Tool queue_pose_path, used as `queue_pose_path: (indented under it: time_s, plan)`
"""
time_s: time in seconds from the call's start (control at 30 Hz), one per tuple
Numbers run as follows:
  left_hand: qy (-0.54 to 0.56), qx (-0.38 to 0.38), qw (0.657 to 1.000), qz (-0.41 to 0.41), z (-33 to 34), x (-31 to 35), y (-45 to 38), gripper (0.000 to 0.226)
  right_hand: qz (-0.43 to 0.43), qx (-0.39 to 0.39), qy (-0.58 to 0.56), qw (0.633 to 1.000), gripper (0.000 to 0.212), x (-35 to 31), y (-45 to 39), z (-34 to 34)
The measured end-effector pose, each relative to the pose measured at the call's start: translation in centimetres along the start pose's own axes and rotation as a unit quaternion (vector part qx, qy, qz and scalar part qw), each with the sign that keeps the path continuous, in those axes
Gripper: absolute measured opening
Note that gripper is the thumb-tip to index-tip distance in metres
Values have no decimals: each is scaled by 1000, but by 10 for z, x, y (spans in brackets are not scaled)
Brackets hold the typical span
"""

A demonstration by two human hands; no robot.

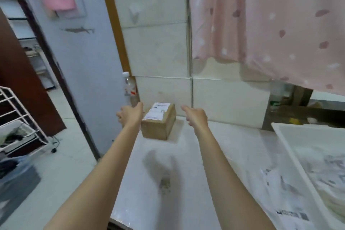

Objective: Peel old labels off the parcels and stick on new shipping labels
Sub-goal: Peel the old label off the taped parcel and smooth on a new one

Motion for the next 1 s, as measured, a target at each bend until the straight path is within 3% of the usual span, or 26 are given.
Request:
queue_pose_path:
  time_s: [0.2,0.33,0.4,0.83,1.0]
  plan:
    - [1,-42,997,-65,18,-51,-53,78,31,-25,27,999,39,36,-44,59]
    - [55,-118,989,-65,49,-69,-67,49,32,-23,32,999,45,56,-58,76]
    - [61,-141,986,-59,61,-74,-68,51,40,-25,24,999,55,64,-61,81]
    - [92,-135,986,-25,64,-71,-18,39,39,-15,45,998,47,53,-21,48]
    - [85,-122,989,-12,52,-77,32,49,32,-22,55,998,48,54,20,27]
Point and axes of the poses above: each hand's wrist, its own y-axis away from the middle knuckle, its own z-axis out of the palm, x = y × z, the point moved 7 cm from there along -y, towards the middle knuckle, and after that the axes turned 7 degrees about -x, right-handed, at the moved point
